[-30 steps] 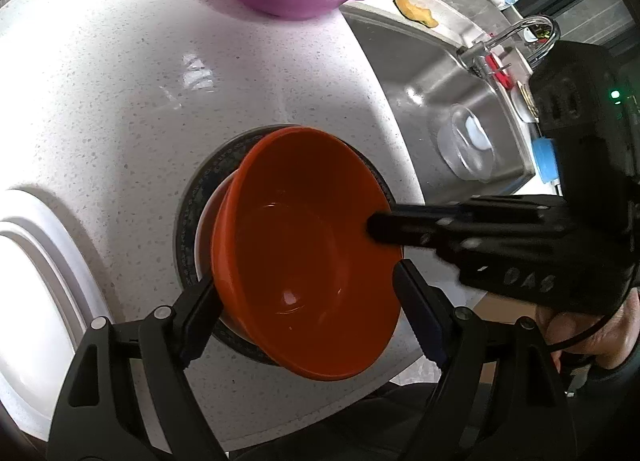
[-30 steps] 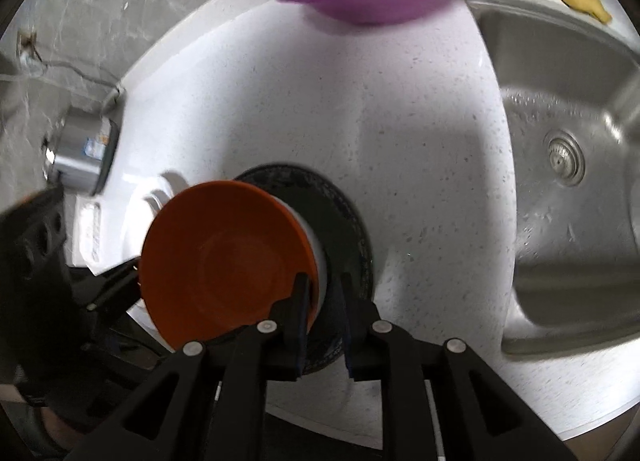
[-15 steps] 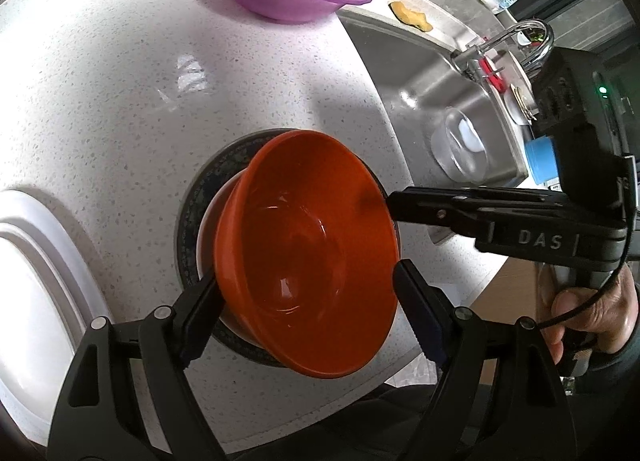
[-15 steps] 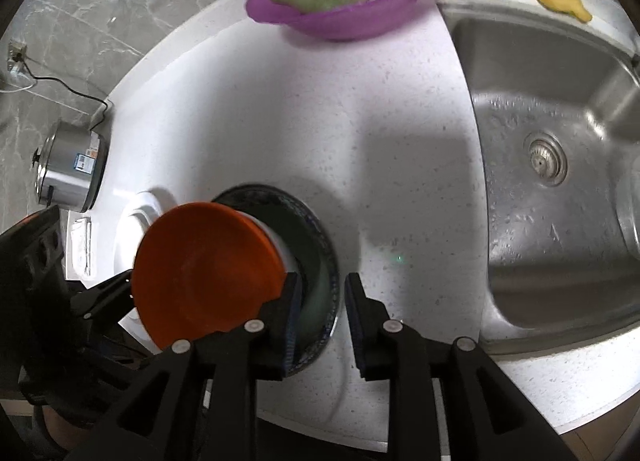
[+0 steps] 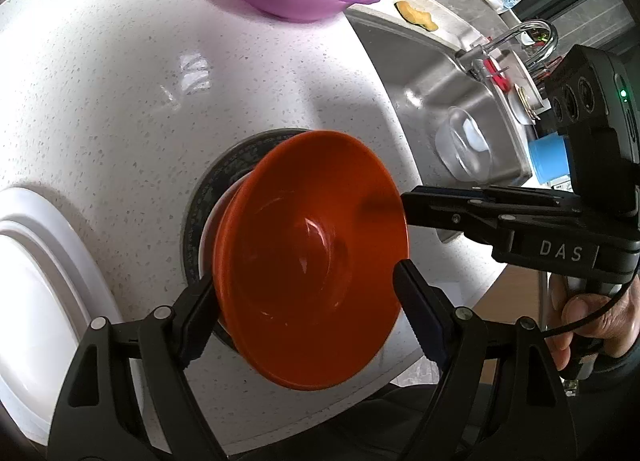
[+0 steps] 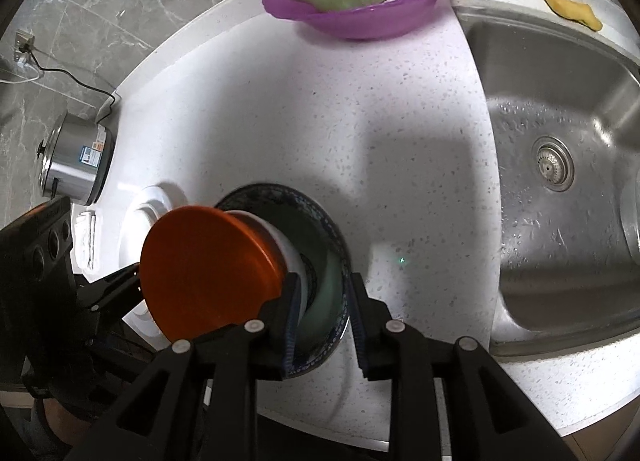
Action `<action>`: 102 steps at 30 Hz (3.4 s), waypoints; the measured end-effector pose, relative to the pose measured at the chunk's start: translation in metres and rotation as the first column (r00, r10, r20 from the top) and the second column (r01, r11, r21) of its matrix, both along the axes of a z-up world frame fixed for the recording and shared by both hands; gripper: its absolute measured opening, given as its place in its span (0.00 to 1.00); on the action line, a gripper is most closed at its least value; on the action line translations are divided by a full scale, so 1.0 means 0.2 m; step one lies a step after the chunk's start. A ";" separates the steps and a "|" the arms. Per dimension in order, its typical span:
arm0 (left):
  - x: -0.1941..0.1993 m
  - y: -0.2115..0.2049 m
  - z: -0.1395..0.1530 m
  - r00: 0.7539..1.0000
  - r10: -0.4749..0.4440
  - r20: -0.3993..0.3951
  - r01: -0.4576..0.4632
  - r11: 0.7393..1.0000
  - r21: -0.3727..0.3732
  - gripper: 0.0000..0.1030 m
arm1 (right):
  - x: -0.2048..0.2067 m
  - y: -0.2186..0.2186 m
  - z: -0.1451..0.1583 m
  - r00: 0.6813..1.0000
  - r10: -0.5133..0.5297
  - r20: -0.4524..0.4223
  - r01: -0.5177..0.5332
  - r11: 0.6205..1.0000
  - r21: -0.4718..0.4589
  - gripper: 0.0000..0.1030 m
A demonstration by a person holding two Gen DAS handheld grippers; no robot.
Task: Organize plates and bowls
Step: 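Lower the orange bowl into the white bowl with both tools, then open both tools and lift them off the orange bowl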
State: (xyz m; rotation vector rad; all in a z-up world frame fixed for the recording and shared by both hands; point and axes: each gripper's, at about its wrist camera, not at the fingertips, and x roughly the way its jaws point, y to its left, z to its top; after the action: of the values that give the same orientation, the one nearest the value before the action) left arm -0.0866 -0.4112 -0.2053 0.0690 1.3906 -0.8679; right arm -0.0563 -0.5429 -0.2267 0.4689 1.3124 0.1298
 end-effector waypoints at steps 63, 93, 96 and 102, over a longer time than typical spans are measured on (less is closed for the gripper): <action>-0.04 0.15 0.14 0.982 0.121 0.146 -0.137 0.985 0.108 0.91 | 0.07 0.11 0.01 0.997 0.081 -0.012 -0.082 0.995 -0.048 0.29; -0.33 0.33 -0.05 0.832 0.553 0.046 -0.555 0.831 0.033 0.75 | 0.03 -0.31 -0.07 0.964 0.240 0.114 -0.256 0.956 0.147 0.55; -0.36 0.34 -0.05 0.799 0.600 0.037 -0.601 0.799 0.032 0.75 | 0.07 -0.31 -0.09 0.954 0.282 0.099 -0.294 0.944 0.150 0.50; -0.42 0.41 -0.02 0.766 0.642 0.031 -0.643 0.766 0.016 0.75 | 0.12 -0.35 -0.11 0.941 0.322 0.099 -0.336 0.923 0.186 0.50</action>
State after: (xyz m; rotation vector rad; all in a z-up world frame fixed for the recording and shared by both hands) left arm -0.1701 -0.3292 -0.2087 -0.3671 1.2750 -0.2635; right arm -0.0318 -0.6129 -0.2479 0.4058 1.3097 0.5594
